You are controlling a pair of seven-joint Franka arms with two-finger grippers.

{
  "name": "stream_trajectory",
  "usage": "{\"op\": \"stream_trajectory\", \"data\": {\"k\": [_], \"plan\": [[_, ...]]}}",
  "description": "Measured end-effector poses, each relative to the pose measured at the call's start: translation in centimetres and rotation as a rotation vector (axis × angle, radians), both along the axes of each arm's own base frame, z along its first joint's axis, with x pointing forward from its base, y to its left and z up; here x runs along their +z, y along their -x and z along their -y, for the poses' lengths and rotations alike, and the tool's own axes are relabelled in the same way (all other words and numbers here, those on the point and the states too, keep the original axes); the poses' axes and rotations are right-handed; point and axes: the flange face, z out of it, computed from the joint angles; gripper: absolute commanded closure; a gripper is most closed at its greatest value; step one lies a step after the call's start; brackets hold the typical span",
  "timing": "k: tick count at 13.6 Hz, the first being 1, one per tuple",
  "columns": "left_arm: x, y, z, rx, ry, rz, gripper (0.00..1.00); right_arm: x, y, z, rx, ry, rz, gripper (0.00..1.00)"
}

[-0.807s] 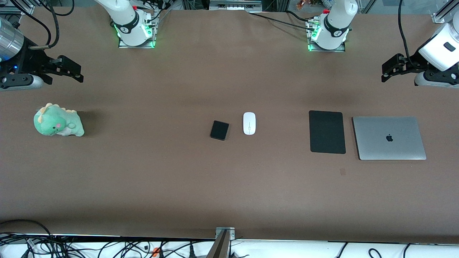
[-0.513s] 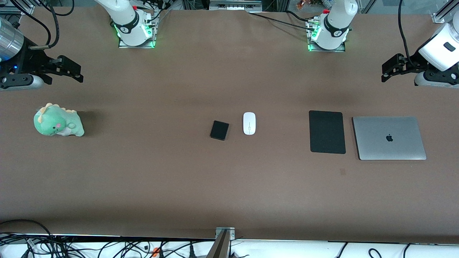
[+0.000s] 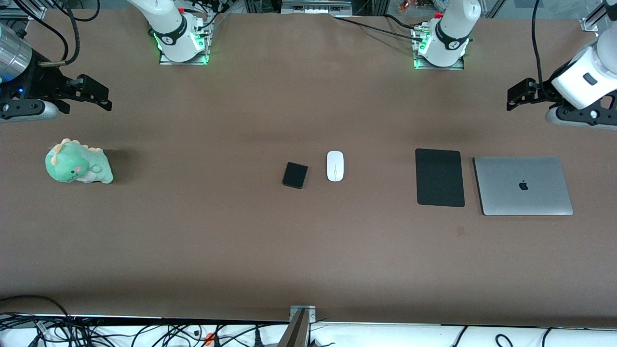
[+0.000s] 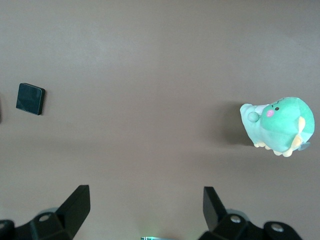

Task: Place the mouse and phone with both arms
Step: 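Move the left gripper over the white mouse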

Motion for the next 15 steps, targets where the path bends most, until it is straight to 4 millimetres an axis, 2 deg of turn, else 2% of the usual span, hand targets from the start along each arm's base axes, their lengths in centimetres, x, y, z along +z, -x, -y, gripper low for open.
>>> {"op": "stream_trajectory", "data": {"k": [2,6,8,10,11,13,15], "plan": [[-2.6,-0.7,1.4,-0.025,0.009,-0.065,0.00,0.0,0.0,0.1,-0.001,0.000,0.000,0.00],[-9.0,-3.7,6.5,-0.086,0.079,-0.107,0.00,0.0,0.0,0.1,-0.002,0.000,0.000,0.00],[-12.6,-5.9,10.2,-0.135,0.093,-0.068,0.00,0.0,0.0,0.1,-0.002,0.000,0.000,0.00],[-17.0,-7.8,16.3,-0.190,0.103,-0.032,0.00,0.0,0.0,0.1,-0.002,0.000,0.000,0.00],[-19.5,-8.4,20.3,-0.185,0.099,-0.019,0.00,0.0,0.0,0.1,-0.003,0.000,0.000,0.00],[-23.9,-8.4,28.3,-0.102,0.085,0.014,0.00,0.0,0.0,0.2,-0.003,0.001,0.000,0.00],[-26.9,-7.3,34.0,-0.033,0.078,0.062,0.00,0.0,0.0,0.2,-0.003,0.001,0.000,0.00]]}}
